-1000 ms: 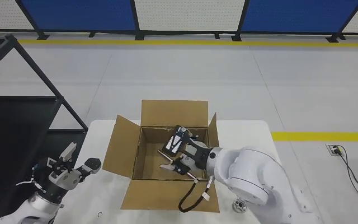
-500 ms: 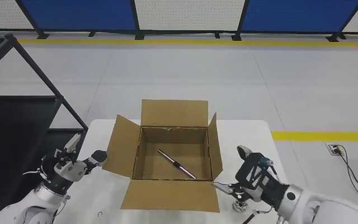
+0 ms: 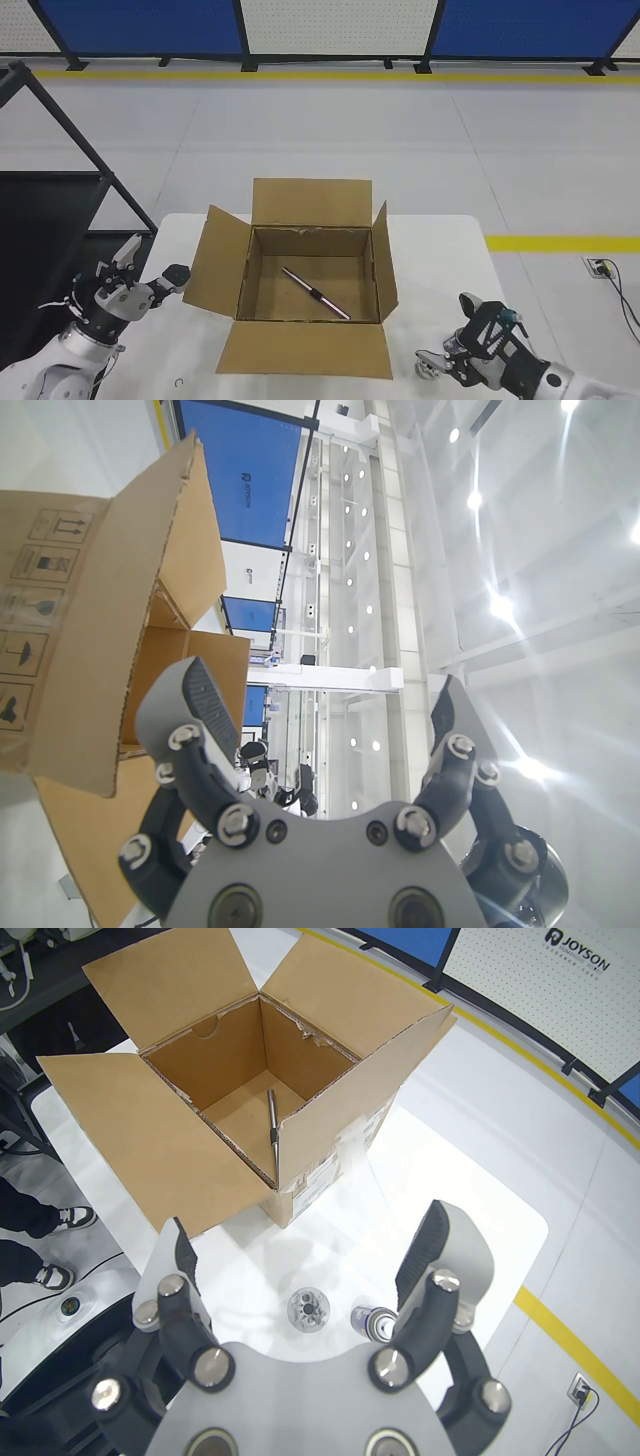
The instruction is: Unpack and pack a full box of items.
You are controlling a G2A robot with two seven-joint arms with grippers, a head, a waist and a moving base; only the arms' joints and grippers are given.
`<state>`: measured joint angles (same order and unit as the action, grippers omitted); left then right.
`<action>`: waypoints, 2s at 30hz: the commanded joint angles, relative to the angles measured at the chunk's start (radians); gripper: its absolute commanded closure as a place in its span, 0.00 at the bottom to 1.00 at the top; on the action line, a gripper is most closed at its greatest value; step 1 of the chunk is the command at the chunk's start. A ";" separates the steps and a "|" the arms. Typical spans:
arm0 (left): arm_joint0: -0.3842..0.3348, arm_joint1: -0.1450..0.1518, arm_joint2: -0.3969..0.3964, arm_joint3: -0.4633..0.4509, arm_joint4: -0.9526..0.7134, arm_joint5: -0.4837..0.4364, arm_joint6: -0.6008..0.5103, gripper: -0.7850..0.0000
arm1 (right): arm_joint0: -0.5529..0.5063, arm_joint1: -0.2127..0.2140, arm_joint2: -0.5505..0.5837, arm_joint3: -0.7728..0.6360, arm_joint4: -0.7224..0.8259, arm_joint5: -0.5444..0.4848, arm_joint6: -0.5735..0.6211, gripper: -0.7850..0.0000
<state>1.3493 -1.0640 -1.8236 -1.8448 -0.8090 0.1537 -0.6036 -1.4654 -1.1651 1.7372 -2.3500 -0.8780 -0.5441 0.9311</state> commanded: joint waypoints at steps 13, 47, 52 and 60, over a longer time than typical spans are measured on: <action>0.019 -0.001 -0.015 0.032 -0.029 0.006 0.014 0.00 | -0.037 0.010 0.008 0.107 -0.065 -0.005 -0.028 0.00; 0.007 0.001 0.001 0.032 -0.037 0.027 0.035 0.00 | -0.095 0.052 -0.121 0.228 -0.296 -0.141 -0.089 0.00; 0.007 0.001 0.001 0.032 -0.037 0.027 0.035 0.00 | -0.023 0.053 -0.184 0.317 -0.301 -0.108 -0.054 0.00; 0.007 0.001 0.001 0.032 -0.037 0.027 0.035 0.00 | 0.046 0.057 -0.244 0.408 -0.279 -0.104 -0.009 0.00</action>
<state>1.3559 -1.0635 -1.8227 -1.8132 -0.8462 0.1803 -0.5685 -1.4249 -1.1089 1.4991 -1.9489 -1.1584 -0.6481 0.9190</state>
